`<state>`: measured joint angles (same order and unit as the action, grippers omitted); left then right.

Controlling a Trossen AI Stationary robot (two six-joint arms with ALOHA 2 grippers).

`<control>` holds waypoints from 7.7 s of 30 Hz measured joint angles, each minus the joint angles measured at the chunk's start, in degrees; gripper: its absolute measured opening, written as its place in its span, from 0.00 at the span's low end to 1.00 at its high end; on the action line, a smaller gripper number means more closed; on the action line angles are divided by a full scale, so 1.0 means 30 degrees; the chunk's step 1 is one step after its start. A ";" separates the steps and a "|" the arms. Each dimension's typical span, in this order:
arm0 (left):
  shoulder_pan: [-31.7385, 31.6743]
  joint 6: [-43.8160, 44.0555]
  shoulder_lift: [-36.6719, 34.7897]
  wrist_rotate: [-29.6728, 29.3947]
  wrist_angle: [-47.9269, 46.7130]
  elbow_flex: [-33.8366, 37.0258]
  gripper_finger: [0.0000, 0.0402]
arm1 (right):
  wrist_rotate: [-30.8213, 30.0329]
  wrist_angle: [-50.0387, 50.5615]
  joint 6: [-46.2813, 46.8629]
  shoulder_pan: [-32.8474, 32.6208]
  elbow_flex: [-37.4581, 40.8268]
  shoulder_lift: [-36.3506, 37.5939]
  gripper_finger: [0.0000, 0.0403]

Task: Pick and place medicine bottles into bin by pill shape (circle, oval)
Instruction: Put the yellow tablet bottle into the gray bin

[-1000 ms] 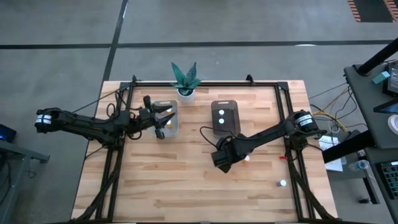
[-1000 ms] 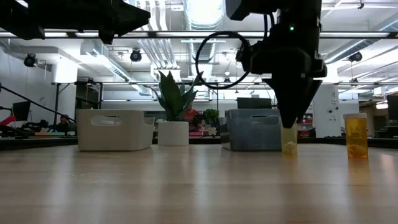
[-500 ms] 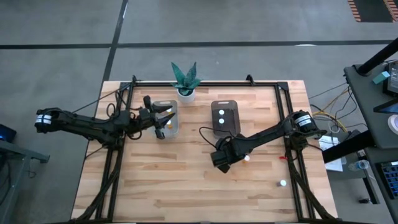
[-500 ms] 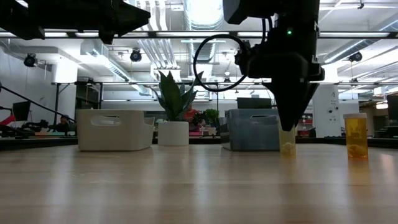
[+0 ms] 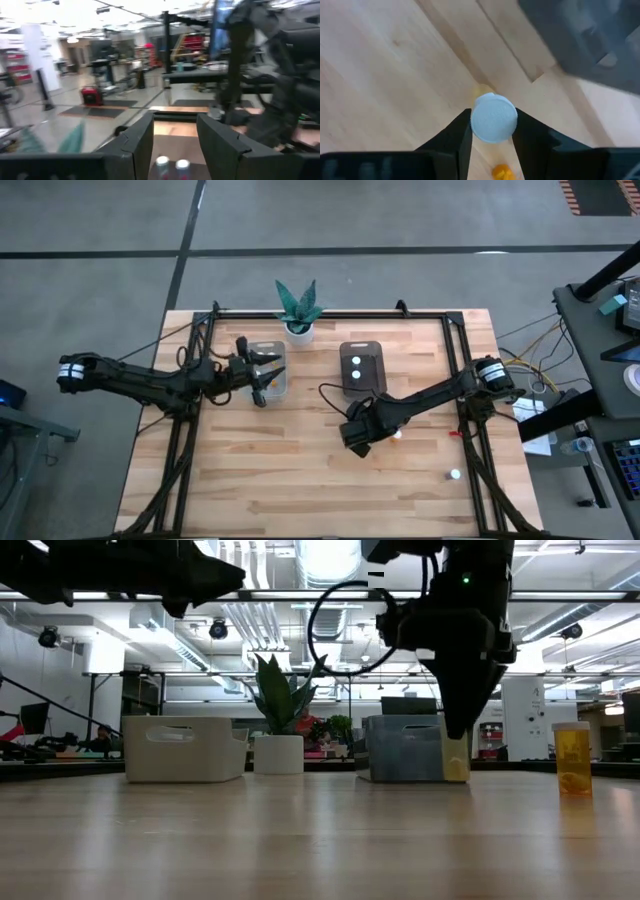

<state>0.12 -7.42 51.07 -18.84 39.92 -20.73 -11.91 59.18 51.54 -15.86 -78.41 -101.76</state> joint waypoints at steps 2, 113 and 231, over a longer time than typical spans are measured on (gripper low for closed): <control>0.0000 0.0007 0.0341 0.0875 0.0009 -0.0126 0.34 | -0.0376 -0.0207 -0.0339 0.0000 0.0000 0.0269 0.28; 0.0401 -0.0998 0.5288 0.9751 -0.0744 -0.2629 0.21 | -0.6582 -2.3568 -1.7969 -0.0429 0.2124 0.3188 0.48; 0.1035 0.1850 1.4358 0.6727 0.5406 -0.5369 0.22 | -0.5584 -1.8169 -1.4158 0.0175 0.5646 0.4374 0.24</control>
<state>3.22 -1.87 94.15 1.34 56.14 -36.84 -28.66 4.67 9.06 -15.33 -61.47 -88.64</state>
